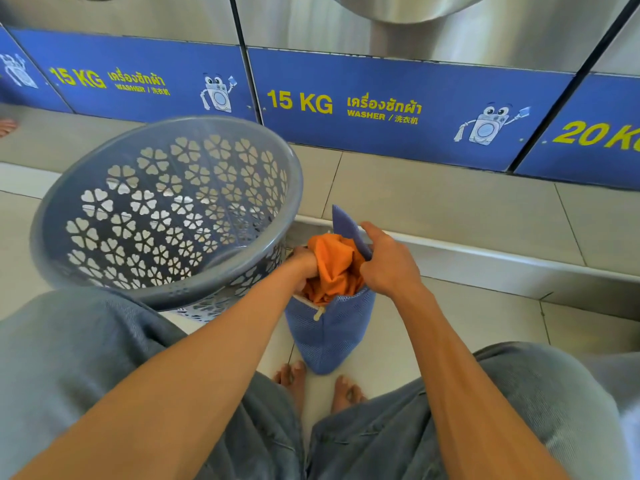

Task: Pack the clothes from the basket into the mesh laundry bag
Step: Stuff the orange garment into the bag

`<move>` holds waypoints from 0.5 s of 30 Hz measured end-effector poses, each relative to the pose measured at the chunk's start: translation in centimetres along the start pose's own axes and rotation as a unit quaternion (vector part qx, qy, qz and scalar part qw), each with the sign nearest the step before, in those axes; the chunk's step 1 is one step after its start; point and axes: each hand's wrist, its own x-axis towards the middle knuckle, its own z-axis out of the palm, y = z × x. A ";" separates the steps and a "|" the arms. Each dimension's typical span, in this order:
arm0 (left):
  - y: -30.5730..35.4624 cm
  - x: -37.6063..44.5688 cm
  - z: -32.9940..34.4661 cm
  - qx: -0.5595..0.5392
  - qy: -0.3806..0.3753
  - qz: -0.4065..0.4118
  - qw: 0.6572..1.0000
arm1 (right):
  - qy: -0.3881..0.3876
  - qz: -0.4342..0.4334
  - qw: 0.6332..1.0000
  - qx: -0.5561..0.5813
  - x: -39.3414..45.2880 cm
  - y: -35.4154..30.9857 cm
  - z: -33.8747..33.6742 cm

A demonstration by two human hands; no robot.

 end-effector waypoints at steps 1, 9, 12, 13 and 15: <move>1.9 -5.0 0.1 0.026 -0.036 0.003 0.999 | 0.001 0.003 1.000 -0.010 0.0 0.0 0.0; 4.6 -12.6 0.7 0.066 0.111 0.215 0.968 | 0.012 0.037 0.999 0.004 0.9 0.1 0.0; 3.9 -11.9 2.3 0.118 0.124 0.284 0.943 | 0.044 0.047 0.997 0.040 1.3 0.4 0.6; 3.5 -11.5 2.8 0.148 0.113 0.294 0.937 | 0.056 0.041 0.996 0.050 1.3 0.5 0.8; 2.4 -10.0 3.8 0.211 0.109 0.317 0.918 | 0.064 0.023 0.996 0.055 1.4 0.5 0.9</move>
